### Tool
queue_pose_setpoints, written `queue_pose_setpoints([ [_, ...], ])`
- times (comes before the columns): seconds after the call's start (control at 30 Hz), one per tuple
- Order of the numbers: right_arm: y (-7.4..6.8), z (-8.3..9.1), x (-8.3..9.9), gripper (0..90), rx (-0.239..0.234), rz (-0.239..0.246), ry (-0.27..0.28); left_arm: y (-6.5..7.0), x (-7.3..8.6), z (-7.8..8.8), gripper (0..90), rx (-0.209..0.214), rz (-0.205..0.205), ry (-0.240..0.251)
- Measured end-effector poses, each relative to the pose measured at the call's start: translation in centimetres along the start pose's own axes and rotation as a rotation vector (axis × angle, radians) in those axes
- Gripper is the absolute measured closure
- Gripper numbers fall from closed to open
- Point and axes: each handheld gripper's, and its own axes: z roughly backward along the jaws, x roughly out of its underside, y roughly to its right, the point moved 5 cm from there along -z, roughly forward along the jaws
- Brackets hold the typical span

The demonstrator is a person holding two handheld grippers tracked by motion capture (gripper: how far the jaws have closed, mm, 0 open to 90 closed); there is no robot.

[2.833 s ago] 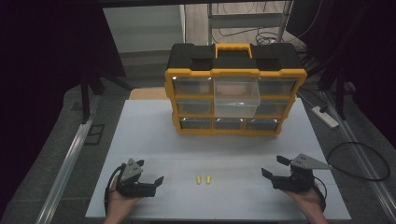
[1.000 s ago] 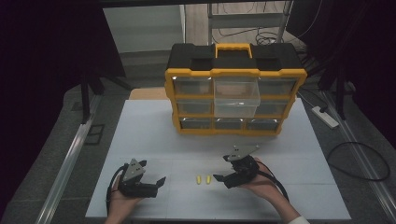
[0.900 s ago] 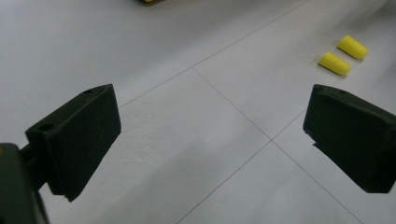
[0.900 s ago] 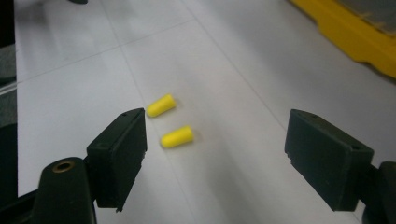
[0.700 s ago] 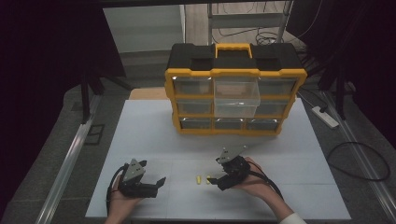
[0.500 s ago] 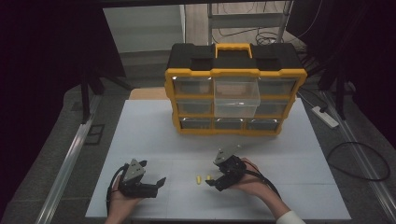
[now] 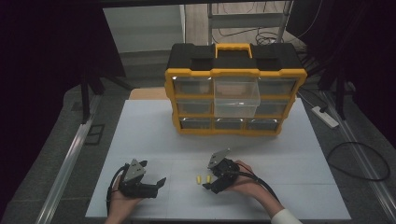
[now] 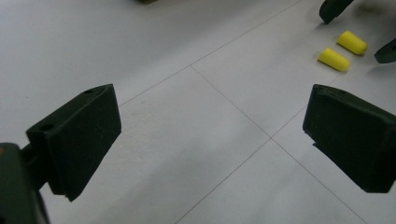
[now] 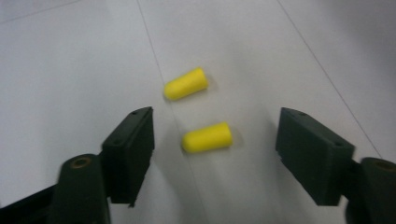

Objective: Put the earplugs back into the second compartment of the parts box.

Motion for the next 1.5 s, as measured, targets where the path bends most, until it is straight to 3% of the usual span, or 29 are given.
queue_pose_setpoints([
  [0.13,-0.3,0.0,-0.1,40.6,-0.002,0.034,0.001,0.0,0.0,0.0,4.3,0.001,-0.003,-0.003],
  [0.33,-0.5,0.2,-0.1,66.1,-0.012,0.061,-0.001,0.0,0.0,0.0,4.4,0.001,0.0,0.0],
  [0.37,-0.5,0.3,-0.1,67.2,-0.013,0.066,-0.003,0.0,0.0,0.0,4.4,0.001,0.001,0.0],
  [0.5,-0.6,0.5,-0.2,68.5,-0.002,0.085,0.007,0.0,0.0,0.0,4.4,0.002,0.0,0.001],
  [0.73,-0.6,2.1,-0.7,68.7,0.059,0.07,0.097,-0.1,0.0,0.1,4.5,0.002,0.002,0.003],
  [0.83,-0.3,4.0,-1.0,69.1,0.104,0.034,0.19,0.0,0.0,0.1,4.5,0.003,0.001,0.004],
  [1.03,-0.1,6.8,-1.1,69.3,0.133,-0.007,0.309,-0.1,-0.1,0.1,4.5,0.002,0.0,0.004],
  [1.33,0.5,9.4,-0.6,69.4,0.186,-0.101,0.41,0.0,-0.1,0.1,4.5,0.003,-0.001,0.006],
  [1.5,0.6,10.7,-0.7,69.3,0.222,-0.124,0.463,0.0,-0.1,0.0,4.5,0.005,-0.001,0.007],
])
